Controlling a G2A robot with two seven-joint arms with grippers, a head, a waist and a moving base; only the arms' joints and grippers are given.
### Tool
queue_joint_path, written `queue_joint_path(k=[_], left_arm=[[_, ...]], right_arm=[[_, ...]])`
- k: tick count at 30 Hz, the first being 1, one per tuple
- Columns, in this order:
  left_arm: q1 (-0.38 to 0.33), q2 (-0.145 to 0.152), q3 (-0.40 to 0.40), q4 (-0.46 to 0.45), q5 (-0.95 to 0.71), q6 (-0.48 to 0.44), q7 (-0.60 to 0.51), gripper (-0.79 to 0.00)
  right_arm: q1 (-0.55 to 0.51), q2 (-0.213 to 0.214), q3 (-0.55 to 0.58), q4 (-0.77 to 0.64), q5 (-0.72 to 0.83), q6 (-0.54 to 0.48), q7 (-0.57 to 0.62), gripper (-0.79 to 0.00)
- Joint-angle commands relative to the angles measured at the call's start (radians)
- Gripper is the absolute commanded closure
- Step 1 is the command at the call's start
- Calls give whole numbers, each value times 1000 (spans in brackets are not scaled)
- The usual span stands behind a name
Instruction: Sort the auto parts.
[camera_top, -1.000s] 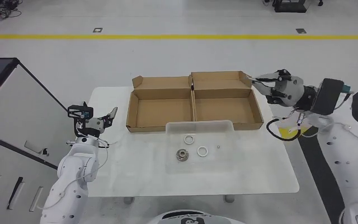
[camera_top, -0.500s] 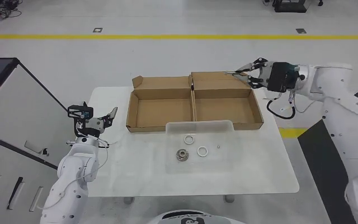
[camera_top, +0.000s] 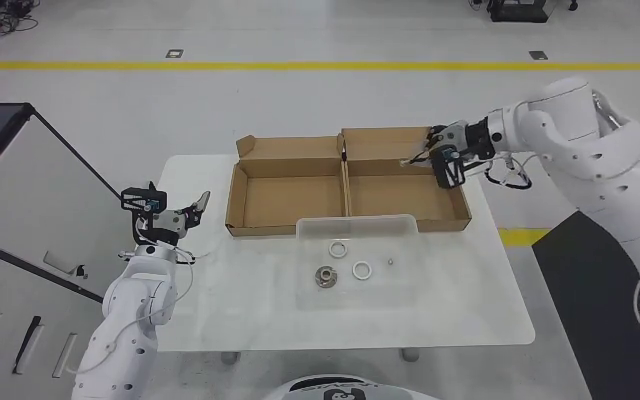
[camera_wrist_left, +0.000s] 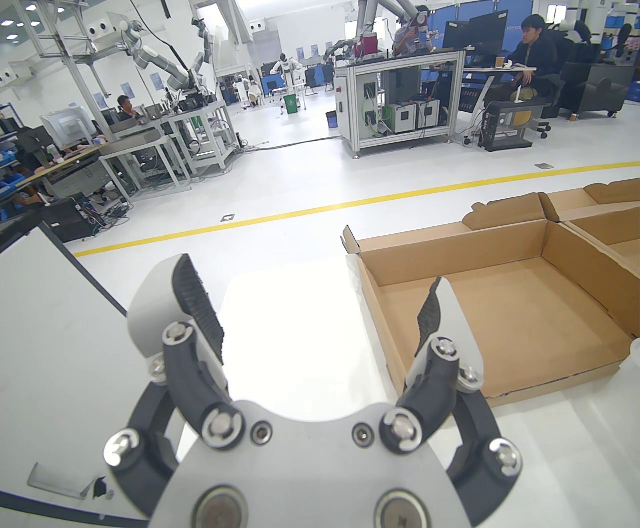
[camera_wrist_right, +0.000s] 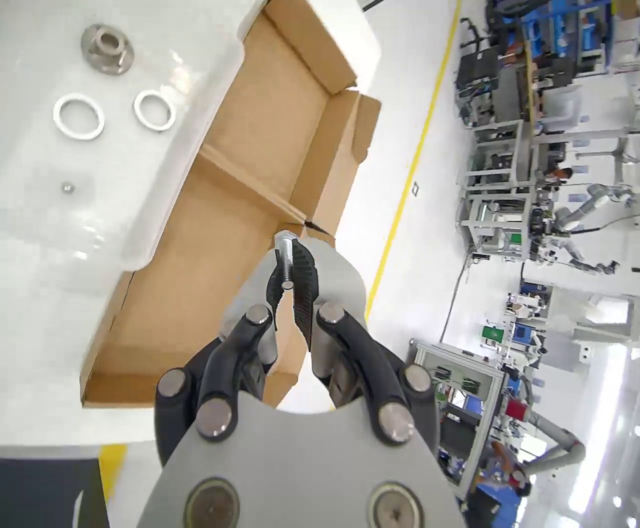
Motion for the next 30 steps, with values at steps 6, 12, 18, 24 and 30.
queue_joint_path(k=[6, 12, 18, 24, 30], left_arm=[[0, 0, 0, 0, 0, 0, 0, -785], [0, 0, 0, 0, 0, 0, 0, -785], [0, 0, 0, 0, 0, 0, 0, -785], [0, 0, 0, 0, 0, 0, 0, -785], [0, 0, 0, 0, 0, 0, 0, -785]], right_arm=[[149, -44, -216, 90, -9, 0, -7, 0], [165, -50, -235, 104, 9, 0, -7, 0], [165, -50, -235, 104, 9, 0, -7, 0], [165, -50, -235, 104, 9, 0, -7, 0], [127, -62, -238, 110, 52, 0, 162, 0]])
